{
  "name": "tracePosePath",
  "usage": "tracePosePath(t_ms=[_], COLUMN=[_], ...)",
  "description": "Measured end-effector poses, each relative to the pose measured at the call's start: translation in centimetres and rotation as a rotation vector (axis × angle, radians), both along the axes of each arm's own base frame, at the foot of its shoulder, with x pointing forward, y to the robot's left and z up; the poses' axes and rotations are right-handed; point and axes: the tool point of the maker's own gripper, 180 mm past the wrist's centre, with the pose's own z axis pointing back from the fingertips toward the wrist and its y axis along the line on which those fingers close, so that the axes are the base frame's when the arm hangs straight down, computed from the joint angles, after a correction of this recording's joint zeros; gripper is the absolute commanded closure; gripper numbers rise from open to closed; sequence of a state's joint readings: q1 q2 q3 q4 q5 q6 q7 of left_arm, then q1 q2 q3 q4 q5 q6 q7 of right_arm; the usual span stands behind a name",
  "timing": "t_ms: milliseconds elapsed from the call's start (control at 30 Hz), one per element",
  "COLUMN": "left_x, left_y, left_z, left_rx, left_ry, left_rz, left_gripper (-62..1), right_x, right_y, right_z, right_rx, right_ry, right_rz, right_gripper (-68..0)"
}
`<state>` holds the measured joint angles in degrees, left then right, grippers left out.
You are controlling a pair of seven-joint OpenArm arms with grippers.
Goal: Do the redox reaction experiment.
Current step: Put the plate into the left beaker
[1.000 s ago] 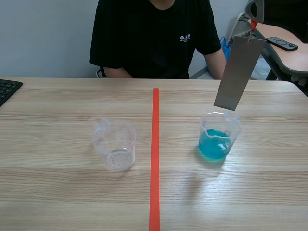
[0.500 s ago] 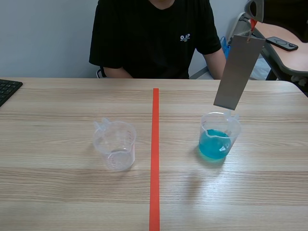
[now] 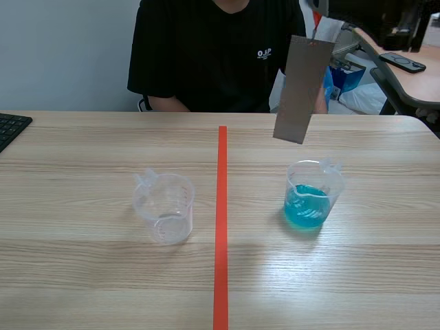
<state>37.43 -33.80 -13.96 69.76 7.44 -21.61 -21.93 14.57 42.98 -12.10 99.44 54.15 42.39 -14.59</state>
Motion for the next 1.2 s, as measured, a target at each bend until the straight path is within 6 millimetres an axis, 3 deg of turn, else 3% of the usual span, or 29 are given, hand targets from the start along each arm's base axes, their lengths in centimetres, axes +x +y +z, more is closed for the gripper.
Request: tracePosePath(t_ms=[367, 800, 967, 1200], left_x=[0.0, 0.1, 0.1, 0.1], left_y=[0.0, -0.1, -0.1, -0.1], left_z=[0.0, 0.1, 0.1, 0.1], left_rx=[0.0, -0.007, -0.007, -0.006], left_ry=[0.0, -0.008, -0.008, -0.008], left_rz=[0.0, -0.003, -0.003, -0.003], left_gripper=[-4.1, -4.0, -4.1, -4.0], right_x=[-0.8, -3.6, -4.1, -3.8], right_y=[7.4, 15.6, 16.7, 16.6], right_z=[-1.4, -2.4, -2.7, -2.8], right_rx=[0.015, -0.002, -0.015, -0.018], right_ry=[-0.004, -0.005, -0.006, -0.003], right_rz=[0.119, 0.266, 0.283, 0.263], right_gripper=[-1.6, -1.7, -1.7, -1.7])
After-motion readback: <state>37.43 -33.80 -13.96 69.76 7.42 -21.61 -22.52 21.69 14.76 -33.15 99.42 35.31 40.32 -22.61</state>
